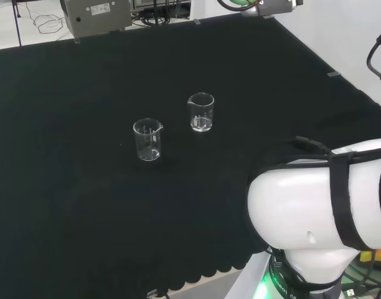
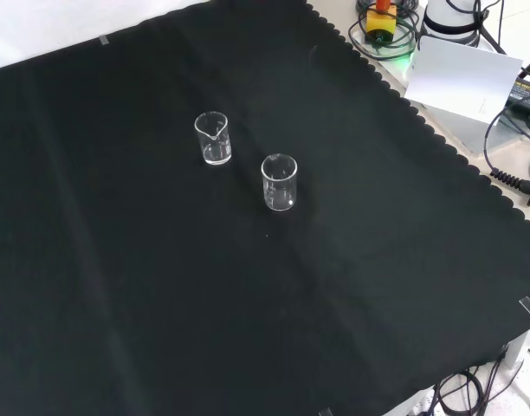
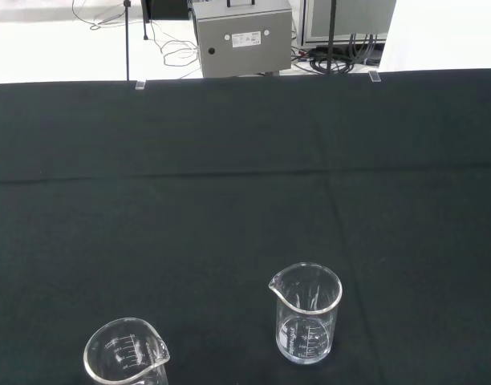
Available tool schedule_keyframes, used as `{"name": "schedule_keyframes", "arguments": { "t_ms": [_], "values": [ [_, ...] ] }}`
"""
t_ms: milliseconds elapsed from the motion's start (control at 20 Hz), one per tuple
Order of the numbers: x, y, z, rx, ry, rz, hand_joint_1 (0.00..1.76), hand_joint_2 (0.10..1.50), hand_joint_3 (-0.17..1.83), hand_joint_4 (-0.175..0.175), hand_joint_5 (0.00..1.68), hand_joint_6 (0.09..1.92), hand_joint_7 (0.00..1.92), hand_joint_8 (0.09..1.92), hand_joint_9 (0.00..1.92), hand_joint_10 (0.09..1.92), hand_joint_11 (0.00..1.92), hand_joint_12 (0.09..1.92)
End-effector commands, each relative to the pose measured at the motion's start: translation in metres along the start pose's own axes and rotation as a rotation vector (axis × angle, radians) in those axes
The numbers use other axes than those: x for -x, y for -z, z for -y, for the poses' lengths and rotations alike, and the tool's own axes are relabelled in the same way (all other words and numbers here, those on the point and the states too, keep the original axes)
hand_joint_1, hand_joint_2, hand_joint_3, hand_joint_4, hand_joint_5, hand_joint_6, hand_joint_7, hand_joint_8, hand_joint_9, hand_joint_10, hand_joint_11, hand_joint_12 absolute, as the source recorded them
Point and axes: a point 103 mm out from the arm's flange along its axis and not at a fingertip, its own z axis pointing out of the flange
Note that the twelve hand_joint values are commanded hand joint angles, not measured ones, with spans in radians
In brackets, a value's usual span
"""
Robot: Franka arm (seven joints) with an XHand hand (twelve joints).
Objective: Pick up the beaker on the right.
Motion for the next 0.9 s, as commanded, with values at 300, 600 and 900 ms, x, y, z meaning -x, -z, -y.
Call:
{"name": "schedule_keyframes", "arguments": {
  "t_ms": [300,600,900],
  "values": [
    [0.011,-0.003,-0.009,-0.007,-0.006,-0.014,0.09,1.26,0.34,-0.035,0.28,0.22,0.0,0.53,0.12,0.67,0.0,1.23],
    [0.037,-0.013,-0.024,-0.021,-0.026,-0.028,0.09,1.27,0.32,-0.035,0.29,0.19,0.0,0.54,0.12,0.67,0.0,1.23],
    [0.061,-0.029,-0.056,-0.042,-0.067,-0.055,0.1,1.28,0.28,-0.036,0.31,0.16,0.0,0.54,0.13,0.67,0.0,1.23]
  ]
}}
